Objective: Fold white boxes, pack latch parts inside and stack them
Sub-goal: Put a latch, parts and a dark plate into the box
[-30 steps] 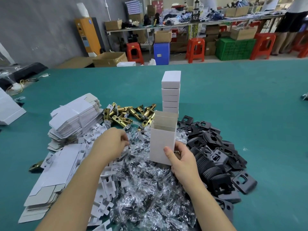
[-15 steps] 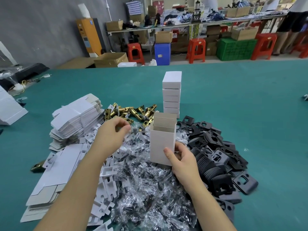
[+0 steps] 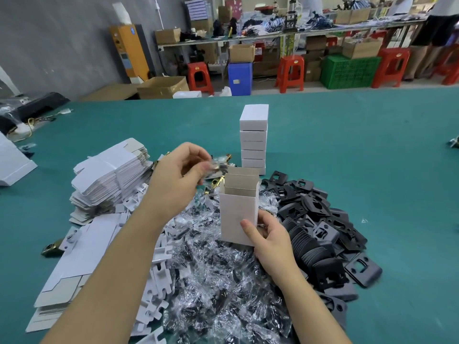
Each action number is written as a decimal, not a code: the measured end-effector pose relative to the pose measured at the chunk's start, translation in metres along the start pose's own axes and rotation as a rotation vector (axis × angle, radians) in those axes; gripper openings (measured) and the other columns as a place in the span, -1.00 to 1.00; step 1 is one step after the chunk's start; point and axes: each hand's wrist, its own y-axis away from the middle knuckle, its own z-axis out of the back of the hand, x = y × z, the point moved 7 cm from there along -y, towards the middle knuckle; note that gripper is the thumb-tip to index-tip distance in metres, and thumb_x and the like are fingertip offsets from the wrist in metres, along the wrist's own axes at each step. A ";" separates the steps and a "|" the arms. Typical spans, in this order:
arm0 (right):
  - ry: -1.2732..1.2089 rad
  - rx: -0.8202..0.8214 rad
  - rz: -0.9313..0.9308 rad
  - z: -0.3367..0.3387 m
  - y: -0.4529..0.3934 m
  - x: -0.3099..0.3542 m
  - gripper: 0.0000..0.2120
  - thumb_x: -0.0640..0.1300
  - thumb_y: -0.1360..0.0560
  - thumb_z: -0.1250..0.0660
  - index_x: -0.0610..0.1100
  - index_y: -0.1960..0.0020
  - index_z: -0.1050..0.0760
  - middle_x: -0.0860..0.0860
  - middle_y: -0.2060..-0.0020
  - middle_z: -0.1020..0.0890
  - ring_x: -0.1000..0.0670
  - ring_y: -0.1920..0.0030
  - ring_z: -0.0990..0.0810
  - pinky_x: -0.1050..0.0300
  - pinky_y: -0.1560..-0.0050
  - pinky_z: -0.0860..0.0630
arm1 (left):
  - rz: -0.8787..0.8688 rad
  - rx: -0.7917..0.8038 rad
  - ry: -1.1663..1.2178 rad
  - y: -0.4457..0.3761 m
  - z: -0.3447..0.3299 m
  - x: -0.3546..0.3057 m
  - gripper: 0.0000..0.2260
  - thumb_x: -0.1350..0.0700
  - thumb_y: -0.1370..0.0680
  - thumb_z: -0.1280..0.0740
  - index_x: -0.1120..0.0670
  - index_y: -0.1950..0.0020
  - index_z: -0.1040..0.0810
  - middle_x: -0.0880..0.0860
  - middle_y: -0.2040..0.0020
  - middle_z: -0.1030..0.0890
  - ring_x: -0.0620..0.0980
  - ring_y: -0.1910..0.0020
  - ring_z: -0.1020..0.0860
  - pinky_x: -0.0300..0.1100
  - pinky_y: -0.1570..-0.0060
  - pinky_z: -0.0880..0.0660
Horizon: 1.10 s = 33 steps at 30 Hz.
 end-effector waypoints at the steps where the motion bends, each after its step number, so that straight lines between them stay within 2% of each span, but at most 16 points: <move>1: -0.003 0.001 -0.002 0.000 0.000 -0.001 -0.76 0.03 -0.58 -0.42 0.12 -0.24 -0.55 0.24 -0.01 -0.70 0.19 0.01 -0.68 0.22 0.09 -0.63 | -0.040 0.031 -0.100 -0.002 -0.005 -0.006 -0.88 0.27 -0.61 -0.37 0.06 -0.03 -0.60 -0.11 0.20 -0.66 -0.13 0.29 -0.59 -0.28 0.30 -0.51; 2: -0.002 0.001 -0.002 0.000 0.000 -0.001 -0.76 0.03 -0.58 -0.43 0.12 -0.24 -0.55 0.23 -0.01 -0.71 0.18 0.01 -0.68 0.22 0.10 -0.63 | -0.078 0.064 -0.206 -0.004 -0.011 -0.011 -0.87 0.27 -0.61 -0.37 0.05 -0.05 -0.61 -0.12 0.14 -0.67 -0.13 0.20 -0.62 -0.25 0.21 -0.54; 4: 0.005 0.003 0.001 0.000 0.000 -0.001 -0.76 0.03 -0.58 -0.43 0.10 -0.24 -0.56 0.21 -0.02 -0.71 0.16 0.01 -0.68 0.20 0.10 -0.63 | -0.133 0.136 -0.356 -0.005 -0.024 -0.019 -0.86 0.25 -0.62 -0.37 0.03 -0.08 -0.63 -0.12 0.08 -0.68 -0.18 0.12 -0.61 -0.33 0.10 -0.53; 6: -0.010 0.008 0.001 -0.001 0.000 -0.002 -0.77 0.02 -0.58 -0.43 0.10 -0.23 -0.56 0.21 0.00 -0.72 0.14 0.03 -0.69 0.18 0.10 -0.64 | -0.157 0.200 -0.450 -0.007 -0.035 -0.021 -0.85 0.25 -0.62 -0.36 0.02 -0.09 -0.62 -0.13 0.08 -0.66 -0.23 0.13 -0.57 -0.43 0.13 -0.44; 8: -0.019 0.010 0.006 -0.001 0.000 -0.001 -0.78 0.02 -0.58 -0.43 0.12 -0.22 -0.56 0.22 0.02 -0.71 0.14 0.07 -0.69 0.23 0.17 -0.60 | -0.167 0.237 -0.519 -0.009 -0.043 -0.022 -0.85 0.24 -0.62 -0.36 0.01 -0.08 -0.64 -0.16 0.10 -0.62 -0.24 0.17 -0.52 -0.38 0.16 -0.38; 10: -0.008 0.004 0.011 -0.001 0.000 0.001 -0.79 0.02 -0.59 -0.42 0.13 -0.22 -0.56 0.20 0.05 -0.72 0.15 0.15 -0.67 0.29 0.26 -0.53 | -0.164 0.262 -0.545 -0.011 -0.048 -0.022 -0.86 0.22 -0.62 -0.37 0.00 -0.06 -0.66 -0.19 0.12 -0.61 -0.19 0.14 -0.54 -0.29 0.08 -0.41; 13: -0.001 0.002 0.020 0.000 0.000 0.001 -0.83 0.05 -0.59 -0.41 0.18 -0.17 -0.55 0.24 0.04 -0.70 0.12 0.10 -0.68 0.24 0.22 -0.58 | -0.132 0.294 -0.558 -0.011 -0.052 -0.019 -0.88 0.20 -0.61 -0.37 -0.01 -0.02 -0.66 -0.16 0.12 -0.65 -0.15 0.10 -0.58 -0.22 0.00 -0.49; 15: -0.001 0.007 0.029 -0.001 0.000 0.002 -0.85 0.05 -0.59 -0.40 0.21 -0.15 -0.55 0.27 0.03 -0.69 0.10 0.07 -0.68 0.20 0.17 -0.61 | -0.108 0.305 -0.540 -0.012 -0.052 -0.016 -0.86 0.21 -0.61 -0.38 -0.04 0.02 -0.65 -0.18 0.15 -0.64 -0.21 0.14 -0.58 -0.30 0.05 -0.48; 17: 0.007 0.014 0.040 -0.001 0.000 0.004 -0.85 0.05 -0.60 -0.40 0.24 -0.13 -0.53 0.28 0.02 -0.68 0.08 0.06 -0.67 0.13 0.15 -0.62 | -0.085 0.311 -0.509 -0.012 -0.052 -0.014 -0.84 0.20 -0.61 -0.38 -0.07 0.04 -0.62 -0.21 0.17 -0.64 -0.31 0.18 -0.55 -0.46 0.16 -0.39; 18: 0.013 0.019 0.044 -0.001 0.001 0.004 -0.85 0.06 -0.59 -0.40 0.25 -0.13 -0.53 0.28 0.02 -0.68 0.05 0.06 -0.67 0.09 0.13 -0.62 | -0.076 0.315 -0.497 -0.013 -0.052 -0.014 -0.84 0.19 -0.62 -0.37 -0.08 0.03 -0.61 -0.20 0.17 -0.64 -0.33 0.20 -0.54 -0.48 0.20 -0.36; 20: 0.020 0.025 0.052 -0.002 0.000 0.005 -0.85 0.07 -0.59 -0.41 0.26 -0.12 -0.53 0.26 0.03 -0.68 0.01 0.08 -0.66 0.05 0.12 -0.62 | -0.071 0.320 -0.499 -0.014 -0.051 -0.014 -0.85 0.19 -0.63 -0.35 -0.07 0.00 -0.63 -0.21 0.18 -0.63 -0.30 0.21 -0.54 -0.43 0.21 -0.37; 22: 0.023 0.026 0.060 -0.002 0.001 0.005 -0.87 0.08 -0.59 -0.42 0.25 -0.11 -0.55 0.23 0.04 -0.69 -0.02 0.09 -0.66 0.04 0.13 -0.61 | -0.078 0.323 -0.538 -0.015 -0.052 -0.014 -0.84 0.17 -0.64 -0.34 -0.06 -0.03 -0.67 -0.22 0.19 -0.61 -0.23 0.19 -0.57 -0.25 0.14 -0.48; 25: 0.017 0.024 0.060 -0.002 0.001 0.004 -0.87 0.07 -0.58 -0.42 0.26 -0.10 -0.55 0.20 0.05 -0.70 -0.08 0.08 -0.66 -0.03 0.10 -0.61 | -0.109 0.300 -0.605 -0.016 -0.057 -0.015 -0.85 0.11 -0.63 -0.36 -0.08 -0.05 -0.72 -0.11 0.07 -0.63 -0.06 0.07 -0.58 -0.05 -0.02 -0.55; 29: 0.010 0.017 0.060 -0.002 0.001 0.004 -0.88 0.06 -0.58 -0.43 0.23 -0.09 -0.57 0.08 0.07 -0.71 -0.17 0.07 -0.65 -0.15 0.07 -0.60 | -0.138 0.273 -0.592 -0.015 -0.066 -0.016 -0.87 0.08 -0.61 -0.40 -0.08 -0.08 -0.73 -0.01 0.02 -0.55 -0.02 0.04 -0.51 -0.04 -0.06 -0.50; 33: 0.014 0.016 0.060 -0.002 0.001 0.003 -0.89 0.06 -0.58 -0.43 0.24 -0.08 -0.57 0.11 0.08 -0.71 -0.14 0.09 -0.65 -0.09 0.11 -0.59 | -0.088 0.317 -0.552 -0.012 -0.072 -0.011 -0.82 0.10 -0.63 -0.35 -0.11 -0.15 -0.68 -0.17 0.01 -0.71 -0.15 -0.01 -0.63 -0.04 -0.06 -0.59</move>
